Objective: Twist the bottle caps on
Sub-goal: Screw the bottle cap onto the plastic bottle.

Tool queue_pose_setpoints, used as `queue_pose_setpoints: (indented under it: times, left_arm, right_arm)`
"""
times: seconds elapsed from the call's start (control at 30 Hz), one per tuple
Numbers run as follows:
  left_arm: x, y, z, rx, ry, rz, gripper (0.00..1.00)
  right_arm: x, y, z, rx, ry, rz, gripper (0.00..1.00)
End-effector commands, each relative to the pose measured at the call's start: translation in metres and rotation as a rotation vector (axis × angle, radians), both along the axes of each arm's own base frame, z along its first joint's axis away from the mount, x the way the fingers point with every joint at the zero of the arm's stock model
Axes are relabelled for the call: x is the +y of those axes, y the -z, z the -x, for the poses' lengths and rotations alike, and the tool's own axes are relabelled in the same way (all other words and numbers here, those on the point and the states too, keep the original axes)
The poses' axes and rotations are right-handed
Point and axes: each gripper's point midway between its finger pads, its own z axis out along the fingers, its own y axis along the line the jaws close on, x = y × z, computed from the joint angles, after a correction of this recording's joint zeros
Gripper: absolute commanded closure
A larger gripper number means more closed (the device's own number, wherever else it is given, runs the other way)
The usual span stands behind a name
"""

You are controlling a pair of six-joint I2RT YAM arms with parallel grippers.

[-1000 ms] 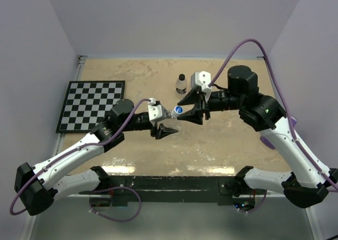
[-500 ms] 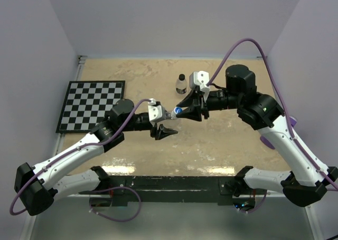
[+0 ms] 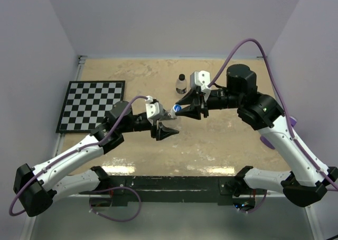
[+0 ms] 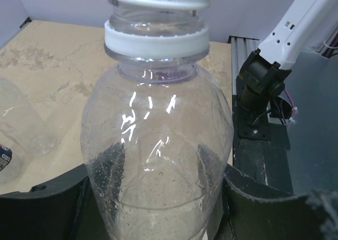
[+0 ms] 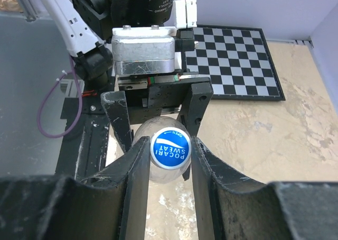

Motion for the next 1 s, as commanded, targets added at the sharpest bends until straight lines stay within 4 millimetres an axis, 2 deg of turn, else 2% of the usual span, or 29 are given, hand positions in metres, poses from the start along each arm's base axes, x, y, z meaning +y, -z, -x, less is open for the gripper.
queue_pose_setpoints:
  times: [0.0,0.17,0.47,0.57,0.73,0.97]
  left_arm:
    - [-0.002,-0.048,0.005,-0.071,0.023,0.153,1.0]
    - [-0.001,-0.049,-0.001,-0.118,-0.002,0.117,1.0]
    - [-0.002,-0.061,-0.015,-0.25,-0.135,0.088,1.0]
    - [0.0,-0.072,-0.019,-0.261,-0.192,0.135,1.0]
    - [0.006,-0.091,-0.025,-0.24,-0.294,0.252,1.0]
    - [0.005,-0.096,-0.035,-0.237,-0.397,0.271,1.0]
  right_arm:
    - [-0.003,0.016,0.007,0.045,-0.017,0.043,0.86]
    - [-0.001,0.02,0.004,0.077,-0.003,0.054,0.89]
    - [0.006,0.042,-0.009,0.196,0.057,0.098,0.96]
    - [0.007,0.04,-0.014,0.209,0.096,0.076,1.0]
    - [0.004,0.035,-0.023,0.2,0.175,0.029,1.0]
    - [0.003,0.044,-0.033,0.272,0.265,0.038,1.0]
